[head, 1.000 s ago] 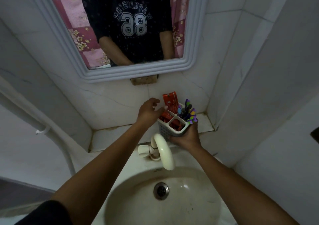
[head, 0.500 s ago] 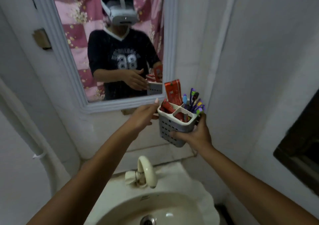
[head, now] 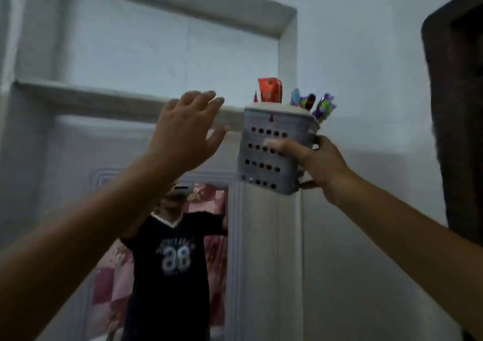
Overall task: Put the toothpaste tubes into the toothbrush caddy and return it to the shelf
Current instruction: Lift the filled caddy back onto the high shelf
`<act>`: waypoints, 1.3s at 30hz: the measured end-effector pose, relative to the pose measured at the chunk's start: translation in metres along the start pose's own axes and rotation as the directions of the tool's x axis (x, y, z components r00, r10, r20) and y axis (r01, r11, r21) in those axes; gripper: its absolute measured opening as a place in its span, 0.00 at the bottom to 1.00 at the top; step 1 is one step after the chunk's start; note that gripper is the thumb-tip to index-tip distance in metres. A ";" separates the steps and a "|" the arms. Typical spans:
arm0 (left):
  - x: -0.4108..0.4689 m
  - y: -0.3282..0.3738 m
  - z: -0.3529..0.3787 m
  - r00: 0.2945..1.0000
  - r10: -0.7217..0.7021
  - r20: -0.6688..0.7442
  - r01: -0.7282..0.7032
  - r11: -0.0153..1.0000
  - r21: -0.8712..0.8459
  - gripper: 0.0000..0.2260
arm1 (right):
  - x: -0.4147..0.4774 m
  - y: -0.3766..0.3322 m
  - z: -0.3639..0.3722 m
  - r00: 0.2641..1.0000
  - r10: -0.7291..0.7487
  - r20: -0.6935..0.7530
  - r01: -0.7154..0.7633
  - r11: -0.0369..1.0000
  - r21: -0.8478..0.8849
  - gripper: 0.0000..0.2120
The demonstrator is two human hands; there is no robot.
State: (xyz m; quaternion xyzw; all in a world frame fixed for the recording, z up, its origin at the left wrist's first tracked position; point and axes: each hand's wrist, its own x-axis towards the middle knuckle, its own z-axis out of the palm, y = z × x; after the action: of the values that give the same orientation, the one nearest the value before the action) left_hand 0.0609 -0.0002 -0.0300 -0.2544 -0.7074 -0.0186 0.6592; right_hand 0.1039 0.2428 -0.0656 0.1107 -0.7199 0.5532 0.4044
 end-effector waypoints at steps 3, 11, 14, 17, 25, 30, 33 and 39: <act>0.041 -0.029 0.023 0.975 -0.027 0.221 -0.021 0.977 0.211 0.33 | 0.042 -0.054 -0.005 1.000 0.010 -0.028 -0.011 0.999 -0.047 0.33; 0.039 -0.056 0.073 0.915 -0.113 0.388 0.036 0.979 0.202 0.42 | 0.124 -0.117 0.014 0.983 -0.058 -0.173 0.020 0.977 -0.215 0.52; 0.041 -0.057 0.074 0.919 -0.112 0.378 0.055 0.986 0.158 0.42 | 0.147 -0.121 0.024 0.966 -0.091 -0.243 0.017 0.958 -0.288 0.52; 0.042 -0.062 0.072 0.914 -0.092 0.396 0.042 0.990 0.134 0.42 | 0.165 -0.117 0.036 0.950 -0.130 -0.284 0.004 0.915 -0.404 0.47; 0.045 -0.070 0.072 0.901 -0.066 0.429 0.029 0.995 0.091 0.42 | 0.207 -0.064 0.087 0.856 -0.113 -0.505 -0.234 0.786 -0.572 0.59; 0.041 -0.072 0.076 0.909 -0.064 0.412 0.028 0.995 0.093 0.43 | 0.214 -0.032 0.110 0.788 -0.275 -0.551 -0.166 0.767 -0.620 0.56; 0.039 -0.071 0.077 0.914 -0.073 0.400 0.041 0.995 0.088 0.44 | 0.212 -0.021 0.110 0.784 -0.306 -0.540 -0.109 0.789 -0.605 0.58; 0.039 -0.064 0.072 0.886 -0.110 0.450 0.071 0.992 0.102 0.44 | 0.178 0.009 0.102 0.861 -0.314 -0.400 0.002 0.789 -0.614 0.47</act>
State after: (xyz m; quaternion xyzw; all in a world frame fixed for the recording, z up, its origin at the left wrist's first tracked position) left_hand -0.0297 -0.0166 0.0170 -0.1907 -0.8533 0.0400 0.4837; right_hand -0.0638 0.2071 0.0473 -0.1009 -0.7196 0.2720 0.6309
